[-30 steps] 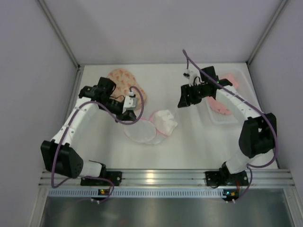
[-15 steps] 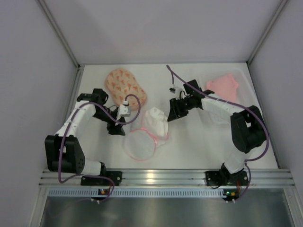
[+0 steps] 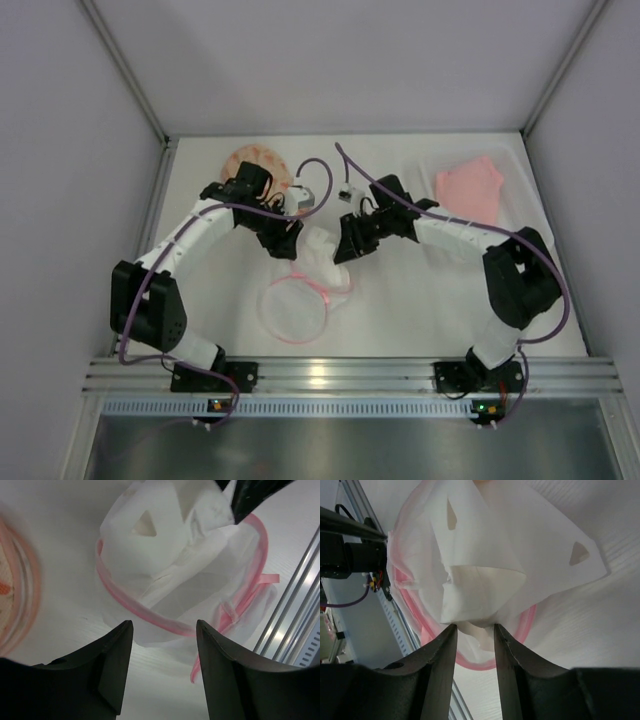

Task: Place the bra in the laundry bag and zip it closed
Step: Adjust the bra in the laundry bag.

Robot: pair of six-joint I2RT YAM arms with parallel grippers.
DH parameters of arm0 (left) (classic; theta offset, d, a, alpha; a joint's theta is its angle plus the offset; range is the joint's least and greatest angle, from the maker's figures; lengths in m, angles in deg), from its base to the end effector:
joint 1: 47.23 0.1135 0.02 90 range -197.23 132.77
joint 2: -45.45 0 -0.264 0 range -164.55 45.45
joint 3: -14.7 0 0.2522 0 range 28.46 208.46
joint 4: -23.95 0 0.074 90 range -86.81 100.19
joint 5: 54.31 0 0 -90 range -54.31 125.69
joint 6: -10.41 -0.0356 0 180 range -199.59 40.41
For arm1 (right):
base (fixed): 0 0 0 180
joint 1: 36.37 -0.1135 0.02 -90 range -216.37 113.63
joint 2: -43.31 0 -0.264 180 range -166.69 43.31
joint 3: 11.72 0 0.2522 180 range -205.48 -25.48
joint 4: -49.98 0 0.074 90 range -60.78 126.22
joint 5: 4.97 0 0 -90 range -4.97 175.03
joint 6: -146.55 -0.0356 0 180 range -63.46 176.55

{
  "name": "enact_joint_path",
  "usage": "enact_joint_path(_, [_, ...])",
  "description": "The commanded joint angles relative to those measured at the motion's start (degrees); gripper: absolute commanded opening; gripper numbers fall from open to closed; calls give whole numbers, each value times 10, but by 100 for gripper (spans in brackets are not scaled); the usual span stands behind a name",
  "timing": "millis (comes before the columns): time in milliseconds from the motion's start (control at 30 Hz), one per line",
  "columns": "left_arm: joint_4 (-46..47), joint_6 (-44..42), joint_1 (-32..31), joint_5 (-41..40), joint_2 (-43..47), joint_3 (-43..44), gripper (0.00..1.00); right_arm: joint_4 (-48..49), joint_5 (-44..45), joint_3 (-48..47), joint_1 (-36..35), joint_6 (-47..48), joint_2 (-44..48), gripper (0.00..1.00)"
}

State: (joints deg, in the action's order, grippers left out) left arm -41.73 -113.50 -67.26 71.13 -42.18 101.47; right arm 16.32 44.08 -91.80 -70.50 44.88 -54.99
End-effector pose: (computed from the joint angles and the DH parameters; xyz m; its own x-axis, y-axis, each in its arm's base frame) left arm 0.2769 -0.1229 0.2790 -0.4386 0.6437 -0.6271 0.8924 0.3943 -0.2193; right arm 0.2849 0.2213 0.2165 -0.7912 -0.3517 -0.5003 -0.6113 0.4792 0.6298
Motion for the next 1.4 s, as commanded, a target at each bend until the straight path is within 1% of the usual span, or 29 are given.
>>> enact_joint_path(0, [69,115,-4,-84,14,-27,58,47,-25,14,-8,-22,49,37])
enact_joint_path(67, [84,136,-18,-99,21,-45,57,62,-31,25,-10,-31,60,37])
enact_joint_path(133, [95,154,-33,-130,25,-54,57,65,-33,30,-13,-37,65,37])
enact_joint_path(300, [115,171,-36,-122,26,-46,59,80,-36,41,-20,-49,80,39])
enact_joint_path(467, [120,181,-43,-136,3,-29,59,90,-30,48,-16,-51,100,39])
enact_joint_path(533, [127,178,-43,-125,8,-27,62,98,-31,53,-10,-55,108,39])
enact_joint_path(667, [129,175,-43,-122,25,-21,64,108,-37,59,14,-66,137,40])
enact_joint_path(867, [129,161,-66,-169,23,-2,64,101,-22,67,41,-74,165,40])
enact_joint_path(967, [129,151,-87,-194,23,6,64,92,-10,76,56,-72,174,40])
enact_joint_path(1100, [129,141,-118,-222,17,11,64,68,13,87,68,-57,167,40])
enact_joint_path(1267, [130,131,-131,-264,-10,13,61,66,22,94,71,-47,156,40])
enact_joint_path(1367, [132,126,-137,-274,-32,21,60,68,30,95,71,-42,145,40])
